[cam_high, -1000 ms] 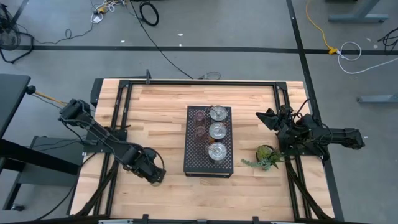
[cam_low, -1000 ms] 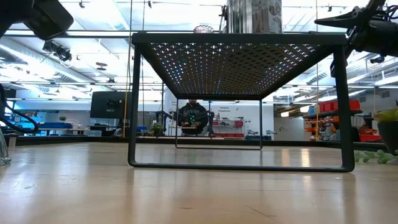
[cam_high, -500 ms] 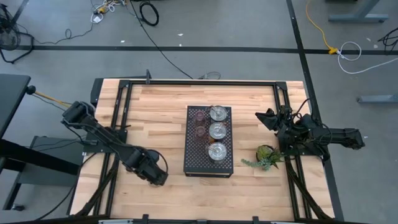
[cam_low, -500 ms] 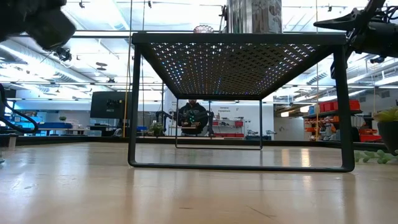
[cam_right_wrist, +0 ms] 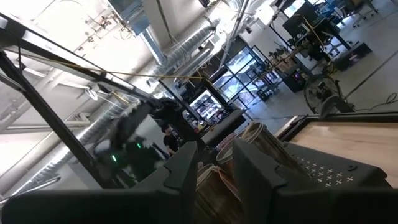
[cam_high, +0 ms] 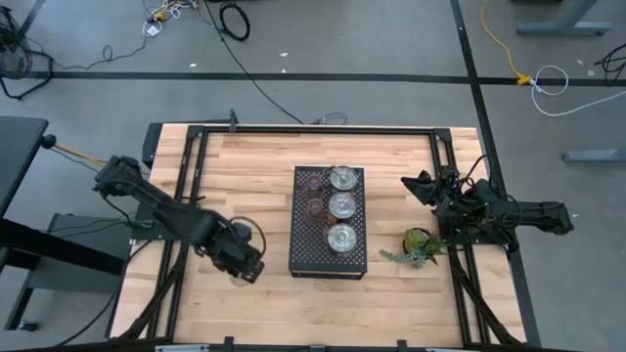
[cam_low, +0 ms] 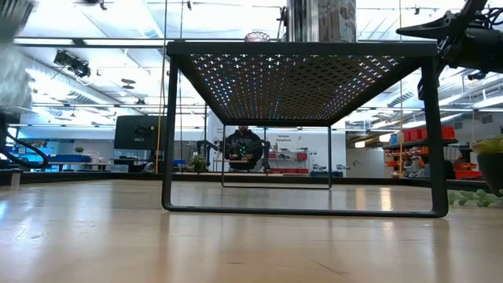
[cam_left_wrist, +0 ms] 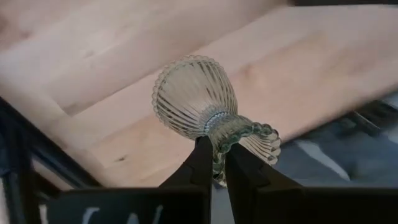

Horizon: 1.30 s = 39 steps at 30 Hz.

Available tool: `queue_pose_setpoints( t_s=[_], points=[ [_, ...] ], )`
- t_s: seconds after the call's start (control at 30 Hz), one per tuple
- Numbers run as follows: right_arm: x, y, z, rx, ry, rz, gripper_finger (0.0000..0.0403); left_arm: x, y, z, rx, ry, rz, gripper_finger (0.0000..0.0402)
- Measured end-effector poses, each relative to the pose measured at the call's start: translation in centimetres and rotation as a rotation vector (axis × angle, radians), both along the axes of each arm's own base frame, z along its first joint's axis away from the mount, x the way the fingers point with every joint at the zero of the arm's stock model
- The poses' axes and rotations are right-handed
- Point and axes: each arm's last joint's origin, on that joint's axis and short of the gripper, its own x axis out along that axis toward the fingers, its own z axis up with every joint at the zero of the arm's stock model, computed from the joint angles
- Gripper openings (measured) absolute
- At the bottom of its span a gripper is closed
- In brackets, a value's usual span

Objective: Pick & Place candle stick holders
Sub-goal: Put the green glass holder on the shelf

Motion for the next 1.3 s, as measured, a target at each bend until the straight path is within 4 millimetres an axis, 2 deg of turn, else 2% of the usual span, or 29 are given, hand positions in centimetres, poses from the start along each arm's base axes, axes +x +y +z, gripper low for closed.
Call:
queue_pose_setpoints(
  t_s=[0.13,0.27,0.37,0.43,0.5,0.67,0.8,1.07,1.3],
  points=[
    [0.0,0.0,0.0,0.001,0.0,-0.001,0.01,0.5,1.6,5.4,-0.01,-0.099,-0.047,0.0023],
    [0.0,0.0,0.0,0.001,-0.001,-0.003,0.01,1.5,3.9,9.9,0.021,-0.284,-0.024,0.0023],
    [0.0,0.0,0.0,0.001,-0.001,-0.003,0.01,2.6,5.5,11.8,0.068,-0.375,-0.027,0.0023],
    [0.0,0.0,0.0,0.001,-0.002,-0.002,0.01,3.8,6.5,12.3,0.097,-0.404,-0.044,0.0023],
    [0.0,0.0,0.0,0.002,-0.003,-0.002,0.01,5.1,7.3,12.4,0.11,-0.415,-0.078,0.0023],
    [0.0,0.0,0.0,0.002,-0.006,-0.002,0.01,9.0,8.7,11.1,0.126,-0.4,-0.196,0.0023],
    [0.0,0.0,0.0,0.002,-0.006,-0.002,0.01,10.9,9.1,9.9,0.107,-0.381,-0.255,0.0023],
    [0.0,0.0,0.0,-0.004,0.0,-0.004,0.01,13.3,8.9,7.3,0.059,-0.332,-0.32,0.0023],
    [0.0,0.0,0.0,-0.007,0.0,-0.005,0.01,14.2,9.0,6.4,0.06,-0.323,-0.34,0.0023]
  ],
)
